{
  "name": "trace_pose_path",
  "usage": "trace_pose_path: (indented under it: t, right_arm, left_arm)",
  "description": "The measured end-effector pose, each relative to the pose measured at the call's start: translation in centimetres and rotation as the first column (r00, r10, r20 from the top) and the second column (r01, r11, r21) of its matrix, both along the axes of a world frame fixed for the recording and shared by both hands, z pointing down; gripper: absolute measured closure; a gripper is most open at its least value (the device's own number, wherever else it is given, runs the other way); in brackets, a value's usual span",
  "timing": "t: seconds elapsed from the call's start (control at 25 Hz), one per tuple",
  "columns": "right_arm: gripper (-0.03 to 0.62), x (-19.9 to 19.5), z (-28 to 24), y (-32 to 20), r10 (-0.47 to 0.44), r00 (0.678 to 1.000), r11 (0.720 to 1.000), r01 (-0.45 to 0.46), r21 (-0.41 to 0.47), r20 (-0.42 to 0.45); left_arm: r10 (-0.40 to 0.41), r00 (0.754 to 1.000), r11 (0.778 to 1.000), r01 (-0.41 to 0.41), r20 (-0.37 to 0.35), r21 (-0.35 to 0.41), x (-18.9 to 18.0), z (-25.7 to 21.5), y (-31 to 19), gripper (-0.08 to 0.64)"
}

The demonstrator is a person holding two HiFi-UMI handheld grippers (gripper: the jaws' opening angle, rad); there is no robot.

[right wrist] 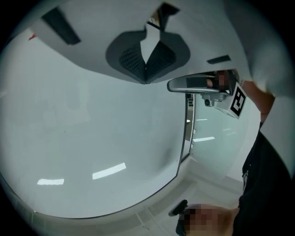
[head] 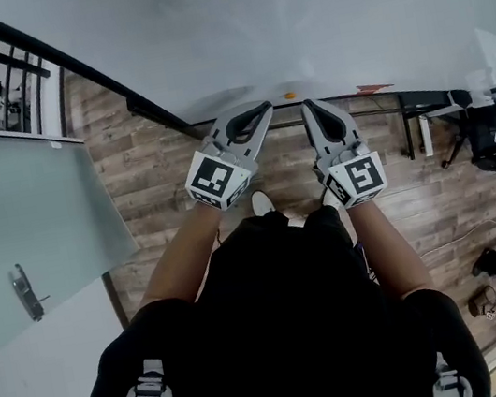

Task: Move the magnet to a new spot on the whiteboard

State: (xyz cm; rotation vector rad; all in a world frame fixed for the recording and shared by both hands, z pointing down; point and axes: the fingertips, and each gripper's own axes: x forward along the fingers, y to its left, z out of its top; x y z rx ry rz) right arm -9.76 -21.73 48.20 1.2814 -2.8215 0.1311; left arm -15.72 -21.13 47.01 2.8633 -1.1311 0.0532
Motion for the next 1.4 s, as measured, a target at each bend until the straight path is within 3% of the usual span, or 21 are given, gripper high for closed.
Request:
trace_pose_path:
  t: [0.36, 0.6, 0.92, 1.4]
  right_arm:
    - [0.597, 0.6, -6.3, 2.1, -0.112, 0.993, 0.993, 0.111, 0.041, 0.021]
    - [0.598, 1.4, -9.5, 2.7, -0.125, 0.992, 0.990, 0.123, 0.069, 0.024]
    - [0.600, 1.9, -12.9, 3.0, -0.117, 0.993, 0.986, 0.115, 0.124, 0.015]
    - [0.600, 2.4, -13.5, 3.1, -0.113, 0.993, 0.985, 0.110, 0.132, 0.020]
  left_arm:
    - [0.017, 1.000, 0.999, -0.017, -0.008, 0.035, 0.7, -6.3, 0.9, 0.555]
    - [0.057, 0.998, 0.998, -0.057, -0.006, 0.039, 1.5, -9.5, 1.6, 0.555]
    - [0.046, 0.999, 0.994, -0.048, 0.026, 0.093, 1.8, -11.9, 2.0, 0.555]
    - [0.029, 1.000, 0.991, -0.030, 0.012, 0.133, 1.5, -12.7, 2.3, 0.555]
